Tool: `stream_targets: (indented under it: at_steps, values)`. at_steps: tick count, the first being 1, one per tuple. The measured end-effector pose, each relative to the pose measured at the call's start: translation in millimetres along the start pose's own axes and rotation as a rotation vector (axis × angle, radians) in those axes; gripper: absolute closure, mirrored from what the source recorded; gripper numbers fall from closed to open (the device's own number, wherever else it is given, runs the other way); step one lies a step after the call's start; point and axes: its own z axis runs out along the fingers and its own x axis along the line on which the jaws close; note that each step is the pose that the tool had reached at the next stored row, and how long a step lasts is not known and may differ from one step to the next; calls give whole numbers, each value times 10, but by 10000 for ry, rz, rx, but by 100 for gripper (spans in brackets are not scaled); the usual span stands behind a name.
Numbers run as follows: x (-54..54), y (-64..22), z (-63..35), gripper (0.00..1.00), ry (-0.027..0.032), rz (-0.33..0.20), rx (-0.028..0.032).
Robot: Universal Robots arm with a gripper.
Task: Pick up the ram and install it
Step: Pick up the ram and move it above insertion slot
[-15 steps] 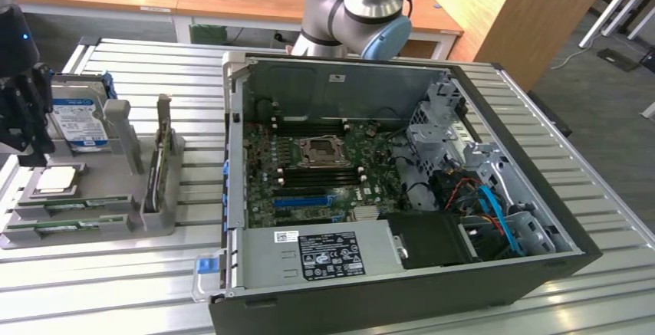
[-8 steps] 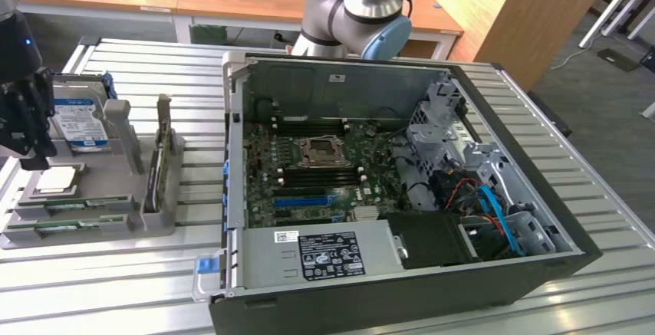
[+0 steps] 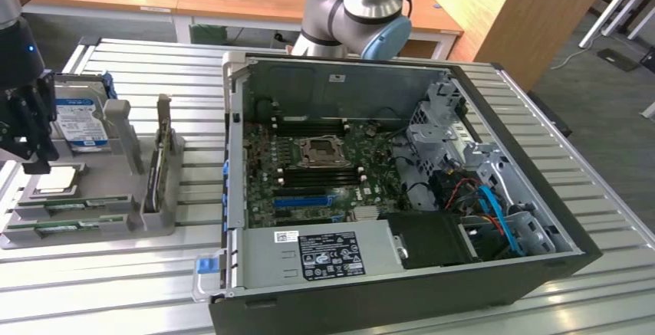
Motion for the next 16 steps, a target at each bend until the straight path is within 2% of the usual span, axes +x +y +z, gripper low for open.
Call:
stream_targets:
  at_steps: [16]
  values:
    - [-13,-3,125,70,98,-22,3]
